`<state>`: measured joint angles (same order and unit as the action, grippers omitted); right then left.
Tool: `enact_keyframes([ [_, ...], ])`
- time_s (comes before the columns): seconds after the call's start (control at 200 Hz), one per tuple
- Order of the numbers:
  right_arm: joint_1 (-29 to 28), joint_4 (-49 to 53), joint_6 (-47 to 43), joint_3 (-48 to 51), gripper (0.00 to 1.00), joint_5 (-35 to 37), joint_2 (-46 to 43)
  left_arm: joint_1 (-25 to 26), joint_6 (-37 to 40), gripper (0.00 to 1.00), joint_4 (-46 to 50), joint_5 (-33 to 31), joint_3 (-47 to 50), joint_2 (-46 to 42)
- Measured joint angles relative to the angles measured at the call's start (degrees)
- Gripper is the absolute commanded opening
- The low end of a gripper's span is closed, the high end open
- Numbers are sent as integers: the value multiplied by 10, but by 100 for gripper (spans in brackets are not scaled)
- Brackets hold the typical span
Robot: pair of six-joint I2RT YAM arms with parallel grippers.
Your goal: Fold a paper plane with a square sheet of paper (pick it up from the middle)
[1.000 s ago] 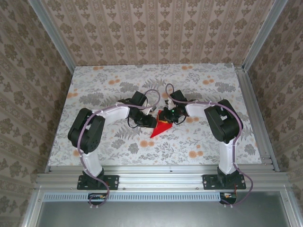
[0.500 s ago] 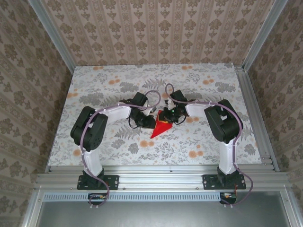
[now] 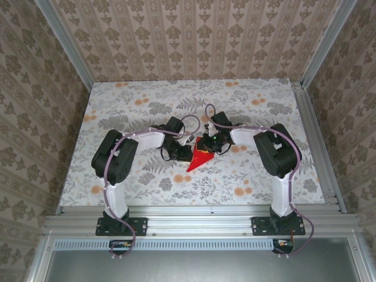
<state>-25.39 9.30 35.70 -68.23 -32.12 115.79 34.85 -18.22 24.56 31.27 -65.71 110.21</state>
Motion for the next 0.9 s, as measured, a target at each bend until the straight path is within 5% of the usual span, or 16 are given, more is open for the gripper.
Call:
enact_keyframes([
  [0.59,3,-3,12,11,23,-6,-14,19,16,11,15,-45,-11,1],
  [0.9,11,-118,127,93,13,-59,-68,32,21,12,8,-76,-5,-7],
])
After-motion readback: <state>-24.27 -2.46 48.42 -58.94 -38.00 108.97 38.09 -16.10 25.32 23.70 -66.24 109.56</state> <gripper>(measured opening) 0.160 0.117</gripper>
